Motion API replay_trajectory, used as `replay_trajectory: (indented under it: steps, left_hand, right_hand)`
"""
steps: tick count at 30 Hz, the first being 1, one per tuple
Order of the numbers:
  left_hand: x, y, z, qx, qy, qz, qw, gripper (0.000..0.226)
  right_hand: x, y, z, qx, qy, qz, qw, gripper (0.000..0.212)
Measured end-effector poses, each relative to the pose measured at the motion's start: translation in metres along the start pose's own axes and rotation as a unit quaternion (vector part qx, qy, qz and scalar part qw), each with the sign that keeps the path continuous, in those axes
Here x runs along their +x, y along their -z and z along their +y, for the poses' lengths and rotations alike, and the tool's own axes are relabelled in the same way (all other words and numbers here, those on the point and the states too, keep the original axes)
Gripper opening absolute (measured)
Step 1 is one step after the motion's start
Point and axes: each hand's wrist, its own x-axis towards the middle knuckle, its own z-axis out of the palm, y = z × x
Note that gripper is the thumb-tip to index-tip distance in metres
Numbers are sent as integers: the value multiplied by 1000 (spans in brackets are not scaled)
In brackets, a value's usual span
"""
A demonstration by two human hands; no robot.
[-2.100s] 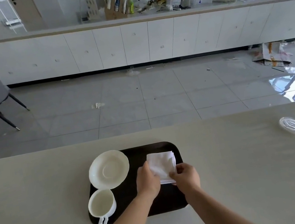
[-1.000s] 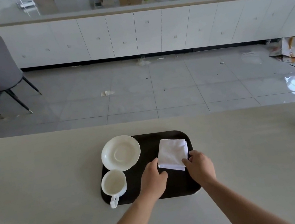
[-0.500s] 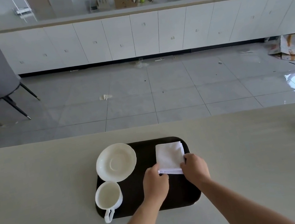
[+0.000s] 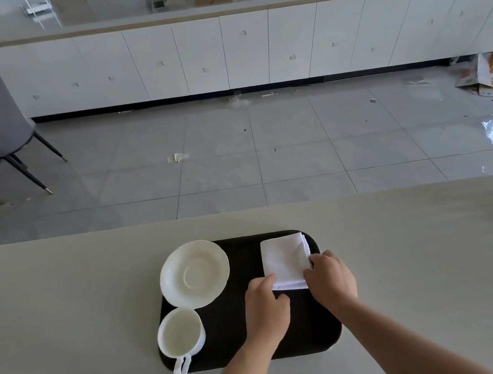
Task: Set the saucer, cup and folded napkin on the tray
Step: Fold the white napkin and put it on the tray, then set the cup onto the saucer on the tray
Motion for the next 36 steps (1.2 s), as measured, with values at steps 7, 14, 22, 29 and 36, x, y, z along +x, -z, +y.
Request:
replay_trajectory:
  steps: [7,14,22,29,36]
  left_hand:
    - [-3,4,1,15,-14,-6,1000,53]
    - [-28,32,-4,59,-107,47,991,47]
    - [-57,116,-53,101,-94,264,955,41]
    - [-71,138,-91,-71,77,179,978,17]
    - [-79,138,-89,-129,81,155,976,37]
  right_hand:
    - [3,-1,0,-8,5,-5,1000,17]
    - [-15,2,1,71,40,81,993,21]
    - [-76,-18,-51,127,213,-18,969,23]
    - [-110,-52,-96,127,199,-207,950,50]
    - [-124,-61,-112,168,173,-239,941,46]
